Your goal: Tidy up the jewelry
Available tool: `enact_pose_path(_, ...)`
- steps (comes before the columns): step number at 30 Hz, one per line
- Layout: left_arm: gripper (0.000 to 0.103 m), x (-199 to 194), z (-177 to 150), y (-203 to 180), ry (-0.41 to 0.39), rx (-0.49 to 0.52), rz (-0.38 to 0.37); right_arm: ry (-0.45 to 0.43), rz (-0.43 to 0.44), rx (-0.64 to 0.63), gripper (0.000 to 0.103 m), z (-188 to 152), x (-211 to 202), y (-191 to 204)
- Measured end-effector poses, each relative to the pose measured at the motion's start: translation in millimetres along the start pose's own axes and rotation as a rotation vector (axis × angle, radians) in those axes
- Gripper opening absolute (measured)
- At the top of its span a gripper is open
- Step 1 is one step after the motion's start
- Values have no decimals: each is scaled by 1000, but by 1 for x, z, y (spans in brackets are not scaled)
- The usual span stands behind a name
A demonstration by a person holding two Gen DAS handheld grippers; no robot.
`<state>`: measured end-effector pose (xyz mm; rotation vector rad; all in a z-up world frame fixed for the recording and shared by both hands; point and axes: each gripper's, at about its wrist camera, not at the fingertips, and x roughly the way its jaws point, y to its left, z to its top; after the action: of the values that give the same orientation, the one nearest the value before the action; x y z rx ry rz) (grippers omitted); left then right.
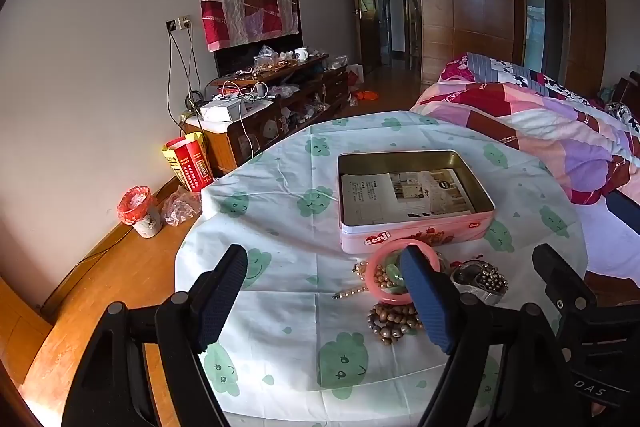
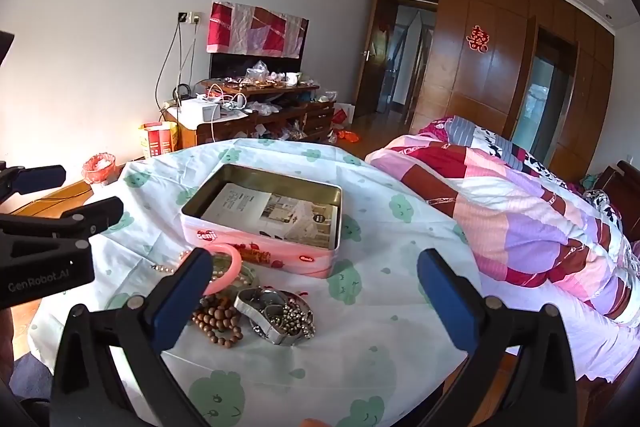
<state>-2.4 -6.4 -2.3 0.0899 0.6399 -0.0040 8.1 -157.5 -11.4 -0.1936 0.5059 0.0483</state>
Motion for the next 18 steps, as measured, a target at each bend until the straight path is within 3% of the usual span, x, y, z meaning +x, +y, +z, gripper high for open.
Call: enact_pose_path(18,79,3,2,6,5,0,1,5,5,-8,103,0,2,0)
